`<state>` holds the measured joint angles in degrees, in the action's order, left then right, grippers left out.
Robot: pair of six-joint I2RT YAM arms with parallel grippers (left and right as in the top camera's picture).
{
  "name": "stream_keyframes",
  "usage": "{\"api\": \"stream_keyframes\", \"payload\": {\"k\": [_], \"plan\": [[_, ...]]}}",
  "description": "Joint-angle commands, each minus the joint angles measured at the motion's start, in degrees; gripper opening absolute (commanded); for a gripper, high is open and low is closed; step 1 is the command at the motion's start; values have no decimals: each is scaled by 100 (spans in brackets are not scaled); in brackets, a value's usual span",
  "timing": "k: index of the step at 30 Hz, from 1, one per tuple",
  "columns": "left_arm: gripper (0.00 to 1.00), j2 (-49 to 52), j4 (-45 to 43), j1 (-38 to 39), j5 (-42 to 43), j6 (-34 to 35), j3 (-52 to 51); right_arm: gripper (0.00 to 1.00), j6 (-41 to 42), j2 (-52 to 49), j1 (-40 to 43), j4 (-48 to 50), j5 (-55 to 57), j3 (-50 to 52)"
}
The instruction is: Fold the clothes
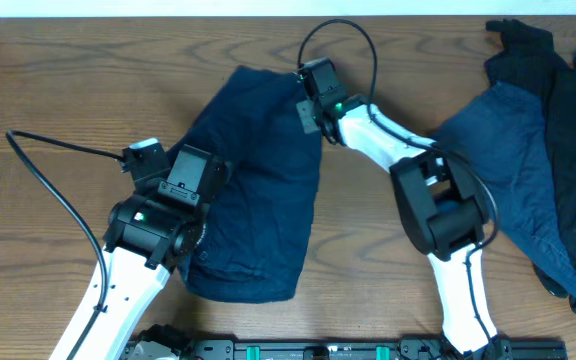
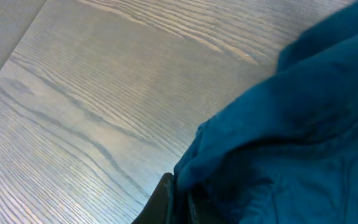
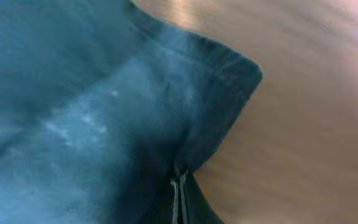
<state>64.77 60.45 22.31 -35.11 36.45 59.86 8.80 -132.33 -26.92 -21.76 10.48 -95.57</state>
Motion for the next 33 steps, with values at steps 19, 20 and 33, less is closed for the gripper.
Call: {"api": "stream_keyframes", "payload": {"k": [19, 20, 33], "plan": [[6, 1746, -3169, -1366, 914, -1676, 24, 1, 605, 1298, 1161, -5958, 404, 195], [6, 1871, -3200, -1405, 911, -1672, 24, 1, 651, 1298, 1156, -6118, 407, 195], [62, 2124, -4065, -1805, 933, -2559, 160, 1, 1049, 1298, 881, -7031, 299, 203]]}}
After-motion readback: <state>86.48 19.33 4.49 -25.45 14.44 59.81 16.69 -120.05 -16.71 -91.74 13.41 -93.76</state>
